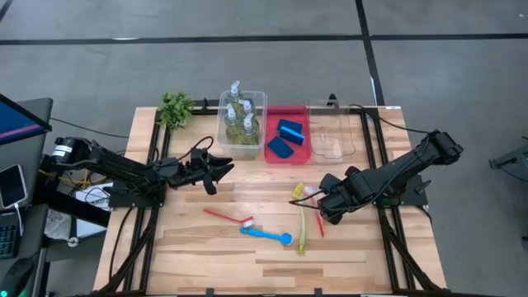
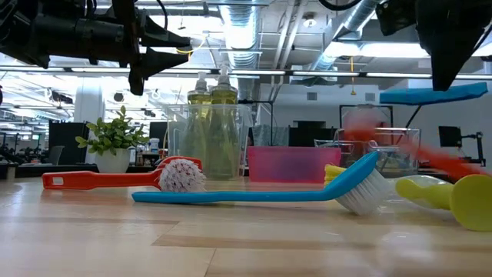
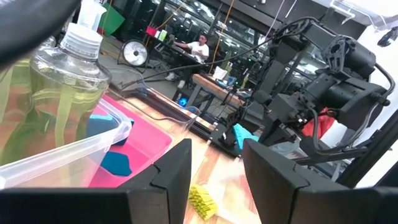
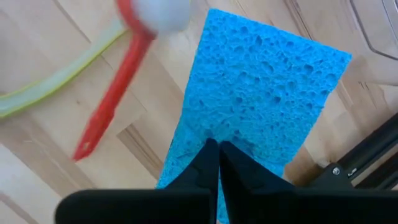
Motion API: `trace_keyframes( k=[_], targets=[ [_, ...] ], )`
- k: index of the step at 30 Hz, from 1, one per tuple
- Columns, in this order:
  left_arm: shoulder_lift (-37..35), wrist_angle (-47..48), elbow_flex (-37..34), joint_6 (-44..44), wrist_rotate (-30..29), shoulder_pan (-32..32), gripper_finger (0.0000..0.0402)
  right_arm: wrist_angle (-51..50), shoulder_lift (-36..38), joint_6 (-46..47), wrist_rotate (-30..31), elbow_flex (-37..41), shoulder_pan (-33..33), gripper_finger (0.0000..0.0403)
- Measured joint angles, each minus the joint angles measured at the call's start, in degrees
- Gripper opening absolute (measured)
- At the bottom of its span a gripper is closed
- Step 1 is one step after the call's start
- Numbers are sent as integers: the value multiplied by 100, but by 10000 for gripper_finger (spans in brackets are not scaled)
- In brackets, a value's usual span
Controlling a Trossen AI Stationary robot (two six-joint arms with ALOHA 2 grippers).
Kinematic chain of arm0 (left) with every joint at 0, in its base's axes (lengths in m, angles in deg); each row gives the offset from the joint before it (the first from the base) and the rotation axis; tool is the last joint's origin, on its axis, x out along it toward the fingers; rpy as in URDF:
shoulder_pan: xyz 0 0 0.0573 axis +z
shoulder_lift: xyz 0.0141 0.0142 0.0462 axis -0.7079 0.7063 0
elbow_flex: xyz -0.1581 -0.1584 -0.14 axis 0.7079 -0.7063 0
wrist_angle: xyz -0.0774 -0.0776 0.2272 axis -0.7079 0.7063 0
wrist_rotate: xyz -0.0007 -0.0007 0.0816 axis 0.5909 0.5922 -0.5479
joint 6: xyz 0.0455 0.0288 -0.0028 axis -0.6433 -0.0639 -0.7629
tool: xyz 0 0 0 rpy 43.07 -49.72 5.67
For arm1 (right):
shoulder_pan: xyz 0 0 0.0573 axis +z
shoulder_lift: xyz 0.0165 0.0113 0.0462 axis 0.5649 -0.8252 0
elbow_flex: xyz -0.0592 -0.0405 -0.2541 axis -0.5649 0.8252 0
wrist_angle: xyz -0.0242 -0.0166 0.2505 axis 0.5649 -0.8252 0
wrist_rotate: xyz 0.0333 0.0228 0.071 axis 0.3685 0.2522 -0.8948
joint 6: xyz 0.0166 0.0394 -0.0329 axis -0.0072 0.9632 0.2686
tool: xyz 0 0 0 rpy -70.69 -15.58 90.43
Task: Pick & Place Kitchen Sink Supplies
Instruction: Put the blue sponge into the red bin
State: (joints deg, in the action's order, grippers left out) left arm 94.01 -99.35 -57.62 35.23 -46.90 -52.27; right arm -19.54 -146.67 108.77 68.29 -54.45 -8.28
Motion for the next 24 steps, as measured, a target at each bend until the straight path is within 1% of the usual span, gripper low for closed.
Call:
trace_keyframes(
  k=[12, 16, 20, 24],
  targets=[
    [0, 20, 0, 0, 0, 0, 144, 17, 2, -42, 3, 0, 0, 0],
    [0, 23, 0, 0, 0, 0, 144, 116, 2, -54, 168, 0, 0, 0],
    [0, 31, 0, 0, 0, 2, 144, 428, 2, -323, 385, 0, -53, 0],
    [1, 34, 0, 0, 0, 1, 144, 822, 2, -778, 565, 0, -292, 0]
  ],
)
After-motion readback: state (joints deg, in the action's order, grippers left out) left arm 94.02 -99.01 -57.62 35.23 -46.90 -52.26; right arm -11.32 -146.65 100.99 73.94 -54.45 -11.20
